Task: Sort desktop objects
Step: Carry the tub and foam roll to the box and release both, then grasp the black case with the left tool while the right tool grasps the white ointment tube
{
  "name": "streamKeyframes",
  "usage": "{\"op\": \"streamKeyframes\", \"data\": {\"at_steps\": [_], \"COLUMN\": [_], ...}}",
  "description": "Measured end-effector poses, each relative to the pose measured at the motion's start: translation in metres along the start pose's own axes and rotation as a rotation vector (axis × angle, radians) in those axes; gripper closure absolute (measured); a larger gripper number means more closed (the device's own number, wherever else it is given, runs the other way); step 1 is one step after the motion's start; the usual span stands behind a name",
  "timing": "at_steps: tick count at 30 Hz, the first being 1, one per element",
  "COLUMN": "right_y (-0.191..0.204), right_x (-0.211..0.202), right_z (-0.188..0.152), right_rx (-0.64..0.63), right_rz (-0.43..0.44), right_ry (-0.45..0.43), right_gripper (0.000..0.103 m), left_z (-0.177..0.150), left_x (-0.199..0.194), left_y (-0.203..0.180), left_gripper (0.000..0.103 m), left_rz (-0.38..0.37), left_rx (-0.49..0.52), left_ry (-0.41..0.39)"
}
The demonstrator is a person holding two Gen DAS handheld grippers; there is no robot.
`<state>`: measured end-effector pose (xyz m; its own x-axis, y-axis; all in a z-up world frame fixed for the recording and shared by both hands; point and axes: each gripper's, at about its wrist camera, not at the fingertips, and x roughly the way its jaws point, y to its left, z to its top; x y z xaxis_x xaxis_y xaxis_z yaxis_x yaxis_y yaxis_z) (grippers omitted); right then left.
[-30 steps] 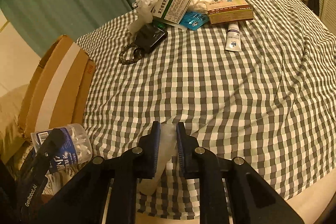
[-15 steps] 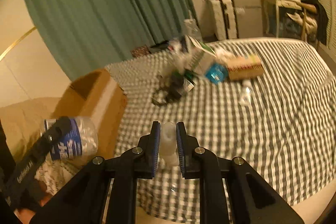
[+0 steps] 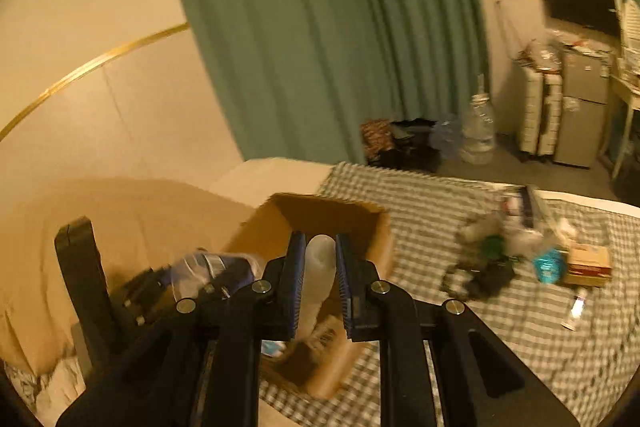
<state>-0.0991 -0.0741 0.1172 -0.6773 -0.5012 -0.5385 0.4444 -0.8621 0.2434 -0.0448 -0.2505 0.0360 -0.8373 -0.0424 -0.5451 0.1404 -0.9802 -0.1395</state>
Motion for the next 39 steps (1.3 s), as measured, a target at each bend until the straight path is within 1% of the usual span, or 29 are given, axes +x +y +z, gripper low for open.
{"op": "streamKeyframes", "data": {"at_steps": [2, 3, 4, 6, 8, 11, 13, 14, 15, 16, 18, 19, 20, 21, 24, 25, 27, 30, 33, 35, 39], "right_y": [0.01, 0.012, 0.012, 0.007, -0.007, -0.037, -0.064, -0.081, -0.092, -0.111, -0.142, -0.159, -0.169, -0.186, -0.225, -0.238, -0.252, -0.261, -0.266, -0.272, -0.29], "right_x": [0.02, 0.026, 0.029, 0.028, 0.018, -0.006, -0.024, -0.033, -0.038, -0.046, -0.057, -0.062, -0.067, -0.072, -0.087, -0.088, -0.089, -0.087, -0.079, -0.07, -0.054], "right_z": [-0.001, -0.003, -0.004, -0.007, -0.011, -0.021, -0.037, -0.048, -0.054, -0.068, -0.091, -0.105, -0.113, -0.126, -0.156, -0.165, -0.172, -0.174, -0.174, -0.174, -0.175], "right_rx": [-0.006, -0.007, -0.006, 0.011, 0.033, 0.045, 0.055, 0.071, 0.085, 0.108, 0.143, 0.164, 0.177, 0.206, 0.308, 0.344, 0.379, 0.394, 0.385, 0.372, 0.387], "right_rz": [-0.027, -0.018, -0.007, 0.012, -0.011, -0.077, -0.16, -0.198, -0.22, -0.254, -0.324, -0.374, -0.402, -0.439, -0.493, -0.503, -0.503, -0.5, -0.463, -0.46, -0.463], "right_ry": [-0.006, -0.01, -0.013, -0.023, -0.046, -0.081, -0.106, -0.113, -0.116, -0.116, -0.093, -0.076, -0.067, -0.061, -0.061, -0.053, -0.04, -0.038, -0.023, -0.002, 0.025], "right_gripper": [0.079, 0.071, 0.067, 0.051, 0.044, 0.044, 0.044, 0.043, 0.043, 0.042, 0.042, 0.042, 0.042, 0.042, 0.042, 0.042, 0.042, 0.042, 0.042, 0.042, 0.042], "left_z": [-0.007, -0.009, -0.012, -0.015, -0.016, -0.019, -0.023, -0.023, -0.025, -0.029, -0.036, -0.041, -0.044, -0.051, -0.067, -0.077, -0.091, -0.111, -0.122, -0.125, -0.123], "left_x": [0.006, 0.009, 0.01, 0.013, 0.015, 0.013, 0.009, 0.007, 0.005, 0.003, 0.005, 0.006, 0.006, 0.006, 0.006, 0.008, 0.013, 0.026, 0.041, 0.055, 0.087], "left_y": [0.012, 0.016, 0.018, 0.021, 0.019, 0.007, -0.007, -0.013, -0.022, -0.032, -0.057, -0.071, -0.079, -0.097, -0.135, -0.152, -0.175, -0.2, -0.212, -0.216, -0.223], "left_gripper": [0.04, 0.038, 0.036, 0.015, 0.009, 0.008, 0.004, 0.0, 0.0, 0.0, 0.0, 0.0, 0.0, 0.0, 0.0, 0.0, 0.0, 0.0, 0.0, 0.0, 0.0], "left_rz": [0.023, 0.025, 0.023, 0.023, 0.023, 0.036, 0.025, 0.023, 0.015, -0.008, -0.052, -0.06, -0.068, -0.087, -0.125, -0.14, -0.157, -0.152, -0.147, -0.139, -0.117], "left_rx": [-0.009, -0.008, -0.007, -0.004, 0.011, 0.031, 0.038, 0.039, 0.04, 0.044, 0.061, 0.071, 0.078, 0.091, 0.117, 0.135, 0.161, 0.201, 0.226, 0.235, 0.229], "left_ry": [0.029, 0.041, 0.052, 0.079, 0.082, 0.084, 0.071, 0.063, 0.05, 0.047, 0.067, 0.073, 0.076, 0.081, 0.091, 0.101, 0.119, 0.159, 0.19, 0.202, 0.221]}}
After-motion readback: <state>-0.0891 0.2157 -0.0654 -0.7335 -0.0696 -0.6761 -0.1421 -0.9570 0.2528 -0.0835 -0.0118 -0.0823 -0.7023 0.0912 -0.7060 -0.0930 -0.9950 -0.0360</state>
